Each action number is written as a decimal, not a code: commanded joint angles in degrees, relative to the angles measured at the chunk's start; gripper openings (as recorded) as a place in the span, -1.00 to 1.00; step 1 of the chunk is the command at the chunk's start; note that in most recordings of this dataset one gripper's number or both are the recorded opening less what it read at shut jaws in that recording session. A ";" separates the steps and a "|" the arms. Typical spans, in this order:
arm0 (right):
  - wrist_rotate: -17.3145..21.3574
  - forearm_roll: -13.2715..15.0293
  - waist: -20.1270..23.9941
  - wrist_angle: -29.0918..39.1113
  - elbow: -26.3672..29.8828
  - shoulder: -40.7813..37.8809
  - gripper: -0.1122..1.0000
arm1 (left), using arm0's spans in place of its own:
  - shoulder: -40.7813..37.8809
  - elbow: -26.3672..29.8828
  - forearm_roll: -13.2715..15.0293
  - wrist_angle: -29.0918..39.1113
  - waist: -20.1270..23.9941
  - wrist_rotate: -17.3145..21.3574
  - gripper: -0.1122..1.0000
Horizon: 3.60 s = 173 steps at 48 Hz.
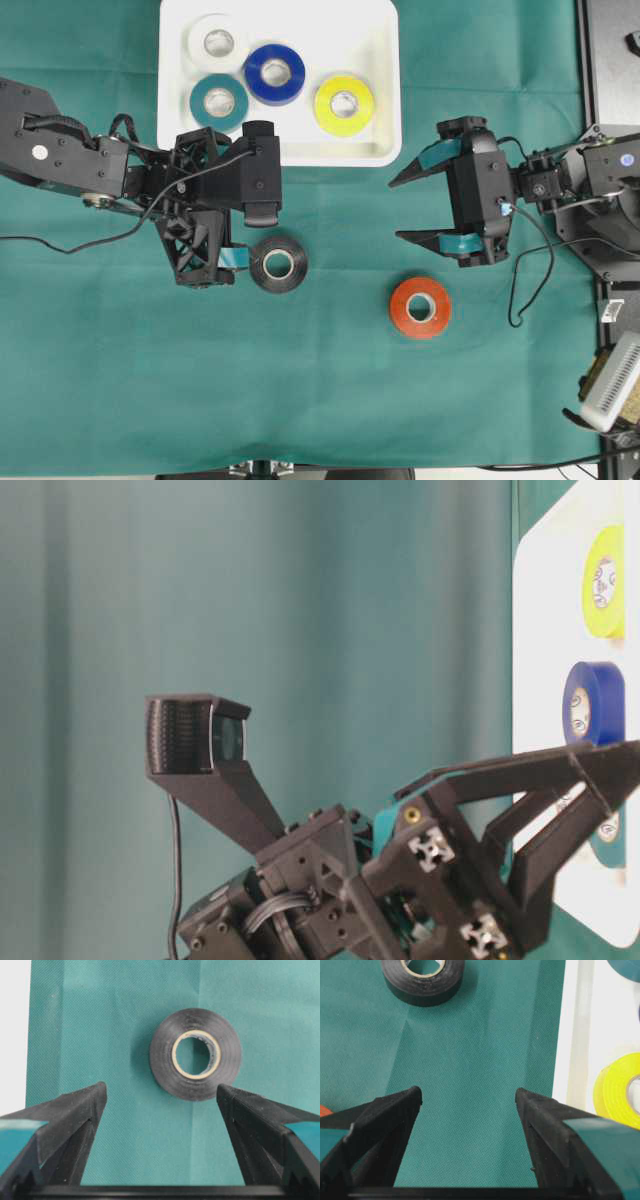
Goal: Put the tape alternately from left to right into the white case.
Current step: 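Lower the right gripper onto the red tape roll and grasp it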
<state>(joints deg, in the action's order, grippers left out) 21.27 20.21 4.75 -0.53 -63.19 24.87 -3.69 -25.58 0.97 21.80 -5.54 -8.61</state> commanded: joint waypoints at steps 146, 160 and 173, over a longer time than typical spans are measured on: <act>11.60 0.09 14.59 0.70 5.10 -14.50 -0.43 | 1.93 0.62 0.18 -2.29 -0.70 0.09 0.29; 11.60 0.09 14.59 2.90 6.50 -7.73 -0.43 | 1.93 0.62 0.18 -2.29 -1.14 0.09 0.29; 11.16 0.26 13.27 6.77 8.35 -6.06 -0.43 | 1.85 0.62 0.18 -2.37 -1.49 0.09 0.30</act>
<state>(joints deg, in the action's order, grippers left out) 32.52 20.30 18.98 5.71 -56.69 17.93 -3.69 -25.58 1.05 19.69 -6.77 -8.53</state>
